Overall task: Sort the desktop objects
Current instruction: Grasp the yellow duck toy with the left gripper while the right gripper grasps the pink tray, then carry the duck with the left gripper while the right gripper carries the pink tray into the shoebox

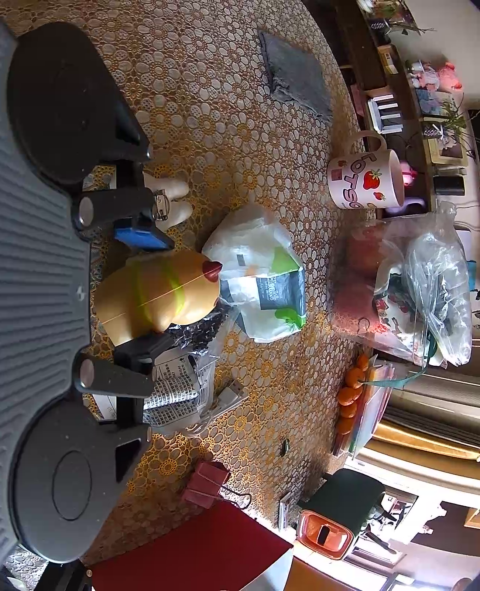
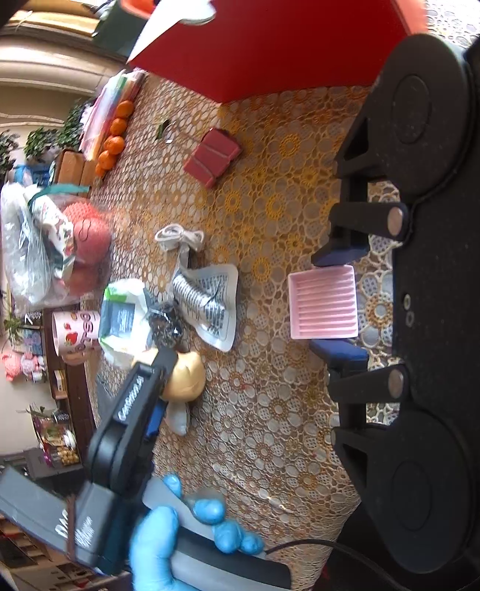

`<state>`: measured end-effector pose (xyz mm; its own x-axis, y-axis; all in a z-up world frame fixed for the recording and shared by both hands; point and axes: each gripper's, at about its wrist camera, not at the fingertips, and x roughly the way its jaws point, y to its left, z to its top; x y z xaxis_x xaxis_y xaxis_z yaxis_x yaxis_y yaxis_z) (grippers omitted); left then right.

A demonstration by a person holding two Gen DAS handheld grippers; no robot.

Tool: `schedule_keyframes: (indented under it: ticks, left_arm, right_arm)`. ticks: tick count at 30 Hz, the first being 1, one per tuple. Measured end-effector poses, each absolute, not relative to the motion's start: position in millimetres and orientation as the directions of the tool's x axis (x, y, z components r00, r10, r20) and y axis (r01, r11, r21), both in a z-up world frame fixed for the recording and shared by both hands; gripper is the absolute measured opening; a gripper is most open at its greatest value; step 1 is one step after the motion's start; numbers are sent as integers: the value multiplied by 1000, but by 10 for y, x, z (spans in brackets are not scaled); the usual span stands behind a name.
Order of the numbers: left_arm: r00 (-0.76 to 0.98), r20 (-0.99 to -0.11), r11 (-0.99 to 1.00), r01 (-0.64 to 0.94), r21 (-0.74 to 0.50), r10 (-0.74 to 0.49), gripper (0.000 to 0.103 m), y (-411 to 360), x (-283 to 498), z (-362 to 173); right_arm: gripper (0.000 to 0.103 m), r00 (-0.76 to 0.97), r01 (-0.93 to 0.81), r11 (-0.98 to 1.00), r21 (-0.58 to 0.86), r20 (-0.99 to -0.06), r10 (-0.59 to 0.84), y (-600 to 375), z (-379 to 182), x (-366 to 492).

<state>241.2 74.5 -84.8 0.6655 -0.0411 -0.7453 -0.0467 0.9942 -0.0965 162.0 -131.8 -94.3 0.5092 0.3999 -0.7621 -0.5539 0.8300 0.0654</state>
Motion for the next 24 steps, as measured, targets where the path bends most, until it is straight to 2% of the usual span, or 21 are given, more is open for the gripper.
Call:
schedule_keyframes:
  ticks: [15,24]
  left_arm:
    - [670,-737,991,-12,-130,-89,47,563,2079,-602]
    - [657,-743,989,23,-146,-125,47,443,1781,-402]
  right_arm:
    - [42,545,-477,869,132,-731,410,-1713,-662,1607]
    - [42,546,-447,864,231,-695,468,-1983,-337,1556]
